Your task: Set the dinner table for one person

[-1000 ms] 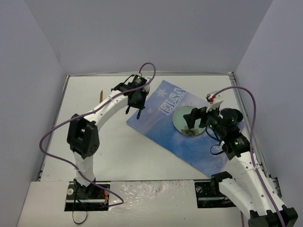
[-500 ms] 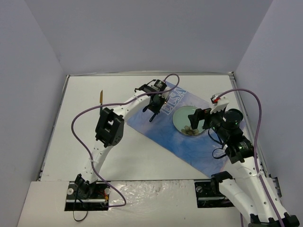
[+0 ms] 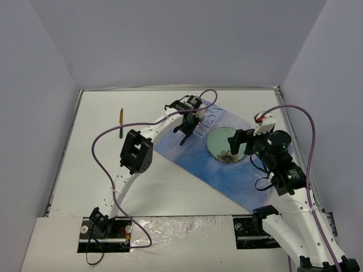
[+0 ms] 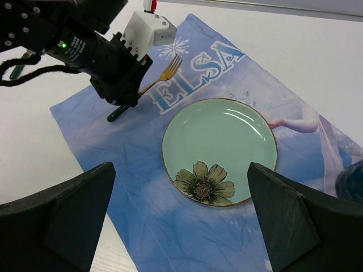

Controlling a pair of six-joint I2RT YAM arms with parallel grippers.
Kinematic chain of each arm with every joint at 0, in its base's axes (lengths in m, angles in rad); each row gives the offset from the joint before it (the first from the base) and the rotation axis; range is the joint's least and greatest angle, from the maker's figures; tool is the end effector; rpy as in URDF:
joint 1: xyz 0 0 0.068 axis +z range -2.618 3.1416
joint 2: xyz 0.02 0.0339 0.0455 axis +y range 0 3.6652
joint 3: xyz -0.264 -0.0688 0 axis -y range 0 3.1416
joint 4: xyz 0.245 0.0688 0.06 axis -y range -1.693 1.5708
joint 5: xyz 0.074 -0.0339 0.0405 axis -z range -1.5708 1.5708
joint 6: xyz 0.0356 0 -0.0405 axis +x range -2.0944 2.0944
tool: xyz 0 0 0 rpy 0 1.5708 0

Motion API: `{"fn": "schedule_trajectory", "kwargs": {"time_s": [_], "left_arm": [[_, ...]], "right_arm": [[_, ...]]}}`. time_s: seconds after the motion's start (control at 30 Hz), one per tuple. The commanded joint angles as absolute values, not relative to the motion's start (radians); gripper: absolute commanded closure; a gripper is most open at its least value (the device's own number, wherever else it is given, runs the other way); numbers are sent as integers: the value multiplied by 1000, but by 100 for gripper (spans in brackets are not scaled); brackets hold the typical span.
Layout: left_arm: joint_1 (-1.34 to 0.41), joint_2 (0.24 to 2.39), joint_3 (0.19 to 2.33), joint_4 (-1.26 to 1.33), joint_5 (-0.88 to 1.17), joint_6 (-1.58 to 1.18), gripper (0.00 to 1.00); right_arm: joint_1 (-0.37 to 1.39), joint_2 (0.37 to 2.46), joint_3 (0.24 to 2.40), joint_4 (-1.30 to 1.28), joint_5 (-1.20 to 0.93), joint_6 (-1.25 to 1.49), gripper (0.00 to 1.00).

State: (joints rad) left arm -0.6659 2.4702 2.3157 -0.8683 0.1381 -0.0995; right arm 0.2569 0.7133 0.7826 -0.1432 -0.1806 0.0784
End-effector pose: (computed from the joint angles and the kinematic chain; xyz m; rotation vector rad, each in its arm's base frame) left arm 0.4176 -0.3343 0.2060 0.7895 2.5285 -0.4479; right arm 0.1622 0.0492 0.3550 -0.2858 1.6342 0.4038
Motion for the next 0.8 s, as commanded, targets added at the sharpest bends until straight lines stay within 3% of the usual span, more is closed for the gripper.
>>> {"fn": "schedule_trajectory", "kwargs": {"time_s": [0.0, 0.7, 0.77], "left_arm": [[-661, 2445, 2361, -908, 123, -107, 100], [-647, 2472, 2322, -907, 78, -112, 100], [-647, 2464, 2315, -899, 80, -106, 95]], "right_arm": [[262, 723, 827, -96, -164, 91, 0], [262, 701, 809, -101, -167, 110, 0], [262, 701, 807, -101, -167, 110, 0]]}}
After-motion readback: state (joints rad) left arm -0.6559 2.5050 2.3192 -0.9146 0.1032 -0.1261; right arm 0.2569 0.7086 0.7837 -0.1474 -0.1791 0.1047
